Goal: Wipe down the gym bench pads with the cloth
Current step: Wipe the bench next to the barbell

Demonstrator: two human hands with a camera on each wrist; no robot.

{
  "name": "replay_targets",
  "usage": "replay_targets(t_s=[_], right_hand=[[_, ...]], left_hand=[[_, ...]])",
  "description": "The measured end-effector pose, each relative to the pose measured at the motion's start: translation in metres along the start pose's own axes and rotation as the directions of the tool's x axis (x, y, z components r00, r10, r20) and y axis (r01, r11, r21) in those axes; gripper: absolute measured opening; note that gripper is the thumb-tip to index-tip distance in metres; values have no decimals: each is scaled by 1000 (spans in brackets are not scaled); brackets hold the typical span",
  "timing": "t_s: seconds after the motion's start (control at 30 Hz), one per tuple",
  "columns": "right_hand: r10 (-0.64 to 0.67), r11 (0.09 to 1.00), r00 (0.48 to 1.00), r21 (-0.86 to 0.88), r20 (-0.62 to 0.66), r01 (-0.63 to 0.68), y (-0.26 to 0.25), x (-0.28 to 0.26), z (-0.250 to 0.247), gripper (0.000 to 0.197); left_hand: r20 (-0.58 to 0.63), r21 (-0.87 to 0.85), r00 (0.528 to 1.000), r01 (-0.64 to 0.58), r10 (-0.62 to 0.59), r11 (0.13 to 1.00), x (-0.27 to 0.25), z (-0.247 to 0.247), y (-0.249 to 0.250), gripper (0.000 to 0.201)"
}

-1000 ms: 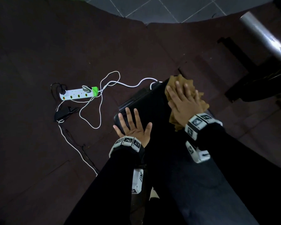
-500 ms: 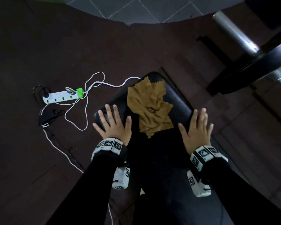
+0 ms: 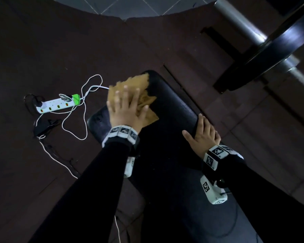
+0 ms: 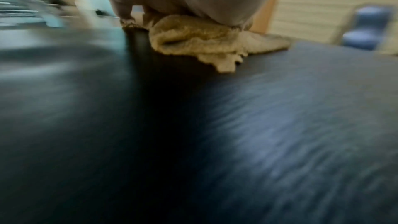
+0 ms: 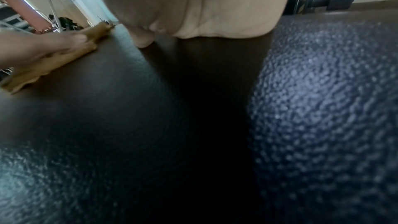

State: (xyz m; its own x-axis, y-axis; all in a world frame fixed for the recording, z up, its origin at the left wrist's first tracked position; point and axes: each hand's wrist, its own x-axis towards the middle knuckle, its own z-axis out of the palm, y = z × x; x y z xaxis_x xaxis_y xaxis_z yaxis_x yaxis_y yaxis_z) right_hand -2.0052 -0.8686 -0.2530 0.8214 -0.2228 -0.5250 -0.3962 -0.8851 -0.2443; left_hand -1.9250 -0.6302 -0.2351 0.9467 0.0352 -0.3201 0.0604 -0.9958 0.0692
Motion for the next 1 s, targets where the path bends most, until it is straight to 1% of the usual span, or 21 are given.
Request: replay_targets(t_s=[0.07,0.13,0.17,0.23,0.3,0.33,0.4,0.5,0.57,0.63,0.73,0.8,0.9,1.0], right_hand=[[-2,1000,1000,5,7,2,1,1,1,86],[-2,1000,1000,-3,13,2,1,1,2,86],[0,1000,1000,-9,15,0,1,1,2,86],[5,1000,1000,-14,12,-5,1,1,2,86],[4,1000,1000,-5,1,-4,0,1,2,86],[3,1000,1000,-1,-1,-3,0,1,2,86],[1,1000,1000,0,3,-1,0,1,1,85],[7,1000,1000,4,15,-7,-1,2,0,85],[3,1000,1000,14,-1,-3,-1,1,-2,85],[-5,1000,1000,19,8,5,-1,0,-3,84],[-5,1000,999,14,41,5,0,1,-4,84],[-7,1000,998,17,55,6,-1,2,-5,84],[-8,1000,998,19,68,7,-1,1,-7,84],[-6,1000,998,10,60,6,-3,0,-8,84]], left_hand=[[-37,-105,989,136,-141,985,-13,3,-26,64],[-79,-205,963,237,-258,950,-42,12,-39,67],[-82,-242,950,274,-301,931,-59,18,-38,70],[-43,-302,929,339,-368,891,-94,30,-23,72],[27,-308,929,360,-370,881,-123,41,2,70],[47,-288,941,333,-334,898,-133,46,16,67],[52,-235,974,228,-222,945,-139,50,43,63],[15,-147,997,71,-70,987,-113,42,63,61],[3,-101,1000,26,-26,995,-84,34,61,60],[-11,-74,1000,16,-17,997,-55,27,49,59],[-29,-63,998,59,-61,996,-29,18,18,58],[-57,-114,987,146,-153,983,-29,17,-6,57],[-112,-245,943,280,-314,928,-43,22,-29,57],[-174,-345,897,330,-406,879,-60,32,-35,59]])
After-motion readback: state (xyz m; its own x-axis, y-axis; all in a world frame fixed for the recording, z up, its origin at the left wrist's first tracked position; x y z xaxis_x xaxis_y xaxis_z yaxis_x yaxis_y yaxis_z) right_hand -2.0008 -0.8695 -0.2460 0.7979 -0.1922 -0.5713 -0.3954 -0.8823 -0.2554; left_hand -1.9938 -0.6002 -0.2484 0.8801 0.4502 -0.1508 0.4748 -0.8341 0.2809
